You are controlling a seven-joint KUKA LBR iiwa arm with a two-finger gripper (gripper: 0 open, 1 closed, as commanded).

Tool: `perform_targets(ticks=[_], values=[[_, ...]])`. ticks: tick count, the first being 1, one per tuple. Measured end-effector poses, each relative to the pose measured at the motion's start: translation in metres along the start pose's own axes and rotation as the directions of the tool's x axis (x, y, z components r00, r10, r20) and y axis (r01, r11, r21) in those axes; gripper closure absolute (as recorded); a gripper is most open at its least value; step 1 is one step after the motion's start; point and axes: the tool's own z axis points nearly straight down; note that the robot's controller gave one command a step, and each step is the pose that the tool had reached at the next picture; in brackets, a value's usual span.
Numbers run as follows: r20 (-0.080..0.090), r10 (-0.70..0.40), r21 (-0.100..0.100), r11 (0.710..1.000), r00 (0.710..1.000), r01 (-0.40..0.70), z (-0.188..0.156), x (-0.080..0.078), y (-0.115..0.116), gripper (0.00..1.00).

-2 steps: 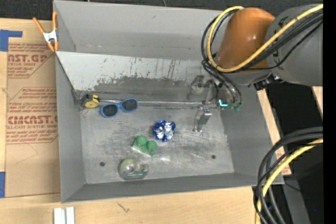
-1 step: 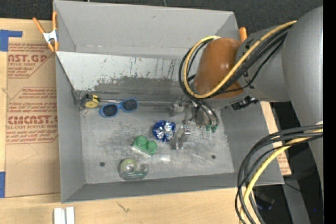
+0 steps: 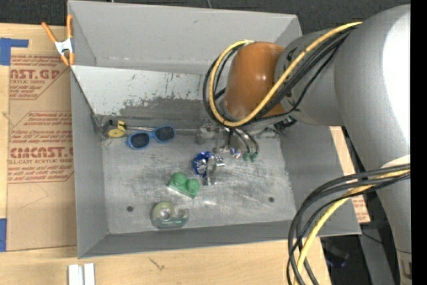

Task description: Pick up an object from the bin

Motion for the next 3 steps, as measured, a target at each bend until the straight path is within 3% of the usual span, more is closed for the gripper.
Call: perform_targets(ticks=[1, 2, 3], values=[[0.001, 0.002, -0.002, 1.000, 1.000, -0.002, -0.002, -0.001, 0.000, 1.00], [0.000, -0.056, -0.003, 0.998, 0.998, 0.056, -0.111, 0.006, -0.004, 1.00], [0.001, -0.054, -0.001, 0.999, 0.999, 0.054, -0.213, 0.017, -0.030, 1.00]])
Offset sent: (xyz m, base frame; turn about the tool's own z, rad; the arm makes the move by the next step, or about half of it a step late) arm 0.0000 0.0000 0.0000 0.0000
